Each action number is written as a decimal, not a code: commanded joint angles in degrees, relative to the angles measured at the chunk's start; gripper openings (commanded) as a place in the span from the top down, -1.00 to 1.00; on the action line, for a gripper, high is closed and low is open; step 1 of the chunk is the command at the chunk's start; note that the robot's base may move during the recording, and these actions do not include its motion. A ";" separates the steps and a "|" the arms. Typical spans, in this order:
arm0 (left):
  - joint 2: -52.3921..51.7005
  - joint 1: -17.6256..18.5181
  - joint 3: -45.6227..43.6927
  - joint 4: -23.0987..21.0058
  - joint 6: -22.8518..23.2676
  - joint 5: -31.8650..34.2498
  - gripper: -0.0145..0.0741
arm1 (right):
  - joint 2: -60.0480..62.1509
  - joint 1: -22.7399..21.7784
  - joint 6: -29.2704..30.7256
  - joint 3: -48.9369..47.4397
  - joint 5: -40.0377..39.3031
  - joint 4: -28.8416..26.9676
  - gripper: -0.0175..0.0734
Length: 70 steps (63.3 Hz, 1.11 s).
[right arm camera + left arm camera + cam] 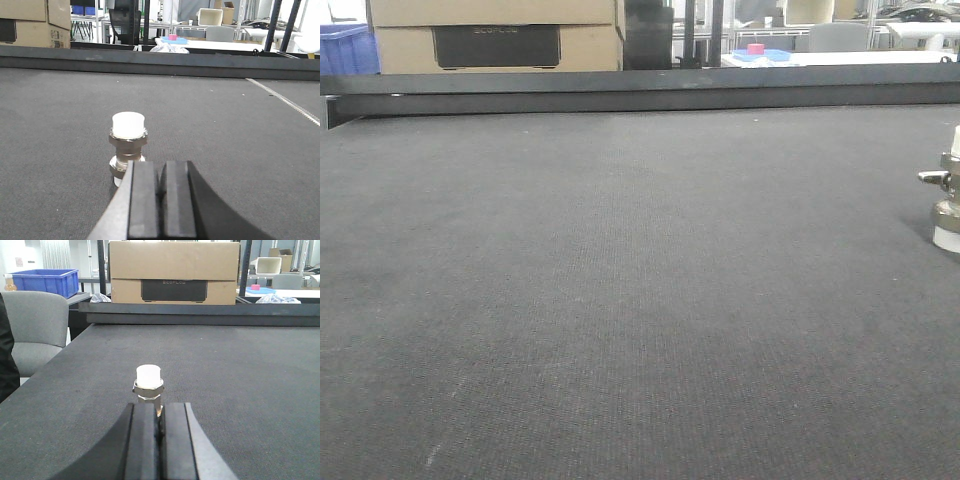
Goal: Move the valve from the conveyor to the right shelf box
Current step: 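Lower both grippers, open, over the two white-capped silver valves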
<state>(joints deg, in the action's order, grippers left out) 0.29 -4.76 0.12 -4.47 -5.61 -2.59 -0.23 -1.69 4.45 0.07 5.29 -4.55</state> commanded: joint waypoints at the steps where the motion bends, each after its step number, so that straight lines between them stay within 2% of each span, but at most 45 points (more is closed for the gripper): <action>1: -0.29 -0.18 -0.12 0.15 0.28 0.95 0.92 | 0.23 0.13 0.09 -0.07 -1.15 0.07 0.96; 31: -0.29 -0.18 -0.12 0.15 0.28 1.31 0.92 | 0.23 0.10 0.09 -0.07 -1.29 0.07 0.96; 47: -0.29 -0.18 -0.12 -0.55 0.28 4.40 0.92 | 0.23 0.10 0.09 -0.07 -8.08 0.07 0.96; 56: -0.29 -0.18 -0.12 -1.38 0.28 10.01 0.92 | 0.23 0.10 0.09 -0.07 -12.64 0.07 0.96; 59: -0.29 -0.18 -0.12 -1.50 0.28 14.01 0.92 | 0.23 0.10 0.09 -0.07 -12.71 0.07 0.96; 62: -0.29 -0.18 -0.19 -1.50 0.28 15.09 0.92 | 0.23 0.10 0.09 -2.33 -12.40 0.07 0.96; 66: -0.29 -0.18 -3.50 -1.50 0.28 12.88 0.92 | 0.23 0.10 0.09 -6.21 -11.21 0.07 0.96; 70: -0.29 -0.18 -8.27 -1.50 0.28 7.69 0.92 | 0.23 0.10 0.09 -10.70 -7.12 0.07 0.96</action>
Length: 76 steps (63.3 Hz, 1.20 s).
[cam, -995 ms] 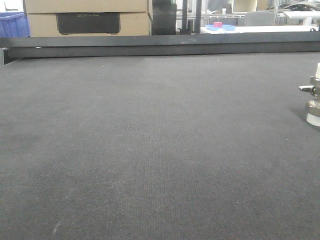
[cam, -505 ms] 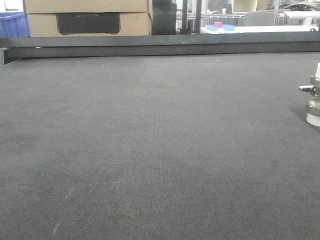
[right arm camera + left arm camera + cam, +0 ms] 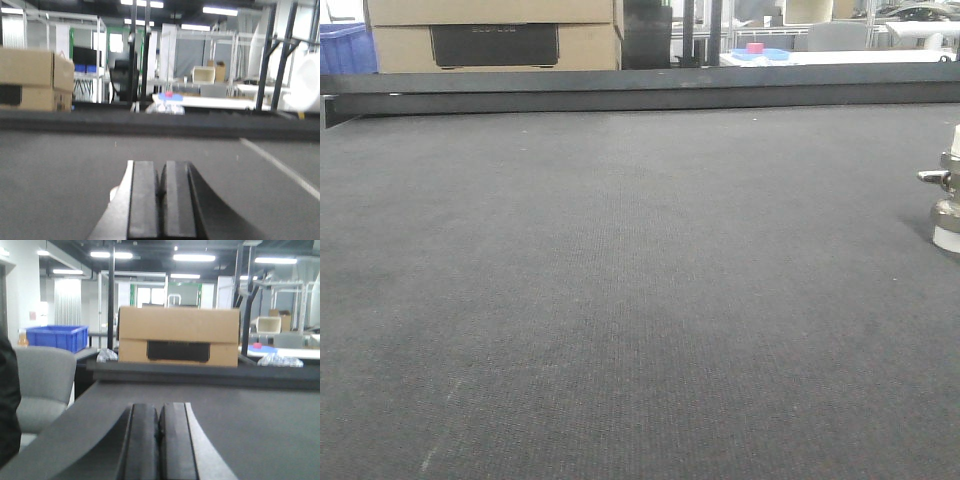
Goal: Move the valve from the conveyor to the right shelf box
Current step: 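Lower both grippers, open, over the two white-capped silver valves, then close the right gripper around the white cap of its valve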
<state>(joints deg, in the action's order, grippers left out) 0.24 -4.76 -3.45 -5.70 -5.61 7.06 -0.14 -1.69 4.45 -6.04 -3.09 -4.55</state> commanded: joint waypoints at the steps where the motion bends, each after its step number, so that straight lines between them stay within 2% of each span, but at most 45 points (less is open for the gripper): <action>1: -0.24 -0.18 -5.90 -0.27 0.28 -3.34 0.92 | 0.14 0.10 0.09 -6.39 3.09 0.07 0.95; 5: -0.02 -0.18 -12.24 -0.27 0.28 -11.60 0.89 | -0.20 0.10 0.09 -11.81 7.28 0.07 0.91; 10: 2.73 -0.18 -19.03 -0.05 0.28 -20.56 0.74 | -3.33 0.10 0.09 -18.52 12.89 0.07 0.71; 15: 6.96 -0.18 -25.02 1.03 0.28 -26.99 0.42 | -7.46 0.10 0.09 -23.18 14.80 0.07 0.40; 25: 15.59 -0.18 -32.79 1.15 0.28 -31.27 -0.28 | -15.26 0.10 0.09 -29.13 14.82 0.26 -0.34; 31: 21.62 -0.18 -36.95 0.13 0.28 -35.02 -0.62 | -20.64 0.10 0.09 -29.77 12.99 4.15 -0.65; 34: 24.24 -0.08 -38.72 -0.75 0.28 -36.77 -0.71 | -23.00 0.10 0.09 -29.82 11.80 5.13 -0.64; 41: 28.23 2.02 -41.93 -1.83 0.28 -39.16 -0.67 | -29.73 0.10 0.09 -33.03 14.94 5.32 -0.64; 52: 33.71 4.12 -46.39 -1.72 1.57 -45.52 -0.63 | -42.88 0.10 0.09 -45.66 31.33 5.32 -0.64; 62: 36.96 5.56 -48.48 -1.62 1.84 -46.26 -0.63 | -57.06 0.17 0.86 -60.51 47.70 5.16 -0.64; 69: 37.89 5.70 -48.73 -1.62 1.84 -46.26 -0.63 | -65.10 0.24 5.47 -67.82 55.62 0.51 -0.64; 76: 38.39 5.70 -48.73 -1.62 1.84 -46.26 -0.63 | -71.91 0.24 6.58 -72.17 60.89 -2.35 -0.64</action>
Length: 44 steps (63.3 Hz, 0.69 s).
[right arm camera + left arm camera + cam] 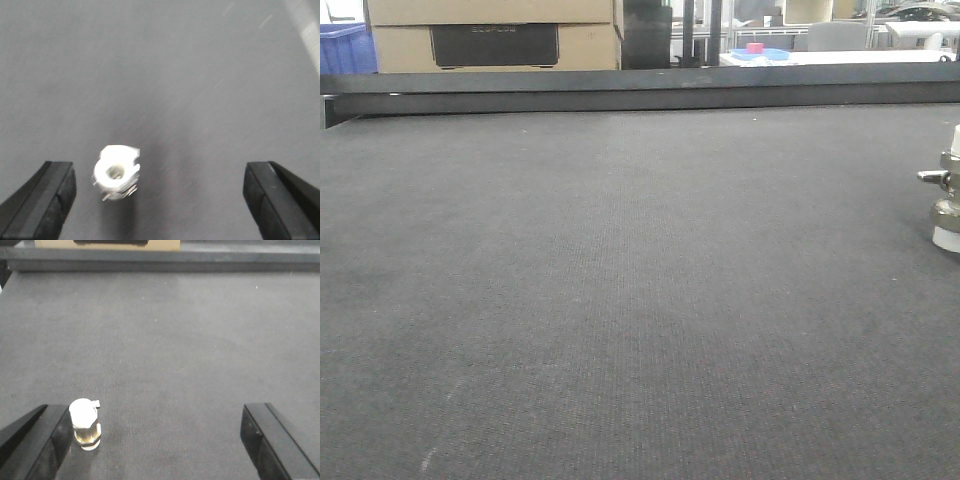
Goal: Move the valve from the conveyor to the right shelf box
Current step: 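Close the right gripper around the white cap of its valve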
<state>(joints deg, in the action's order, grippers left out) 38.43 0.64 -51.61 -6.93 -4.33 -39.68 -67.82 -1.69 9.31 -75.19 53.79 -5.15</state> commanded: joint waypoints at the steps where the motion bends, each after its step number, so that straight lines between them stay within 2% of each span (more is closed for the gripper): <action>1: 0.20 0.30 -0.57 -0.38 0.56 0.49 -0.63 | -4.99 0.24 1.73 -3.32 4.44 -1.75 -0.64; 8: 0.20 0.30 -0.57 -0.38 0.56 0.49 -0.63 | -10.17 0.24 2.79 -4.18 5.73 -1.75 -0.64; 23: 0.17 0.30 -0.57 -0.10 0.56 0.49 -0.63 | -19.05 4.23 2.79 -4.18 5.73 -1.41 -0.64; 44: 0.17 0.30 -0.57 0.04 0.56 0.49 -0.63 | -27.41 4.11 2.79 -4.18 3.76 -0.71 -0.64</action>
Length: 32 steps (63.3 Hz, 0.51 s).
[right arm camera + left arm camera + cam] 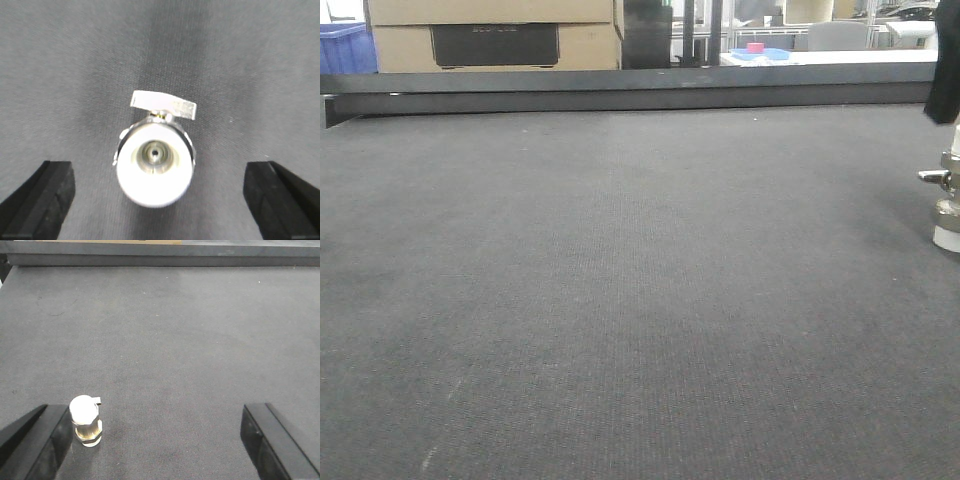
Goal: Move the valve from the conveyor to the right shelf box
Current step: 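Close the right gripper around the white cap of its valve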
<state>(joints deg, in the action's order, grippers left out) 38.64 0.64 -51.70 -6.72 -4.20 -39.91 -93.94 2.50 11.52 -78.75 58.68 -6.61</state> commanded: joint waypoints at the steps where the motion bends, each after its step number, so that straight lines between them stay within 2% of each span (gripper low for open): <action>1: -0.04 0.30 -0.48 -0.18 0.43 0.71 -0.63 | -1.79 -0.08 0.58 -0.62 -1.11 0.75 -0.64; 32: -0.04 0.30 -0.48 -0.18 0.43 0.71 -0.63 | -9.12 -0.08 0.58 -0.62 -2.61 2.27 -0.63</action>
<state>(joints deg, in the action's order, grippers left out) 38.64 0.64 -51.70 -6.72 -4.20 -39.91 -102.97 2.50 11.52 -78.84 56.80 -5.57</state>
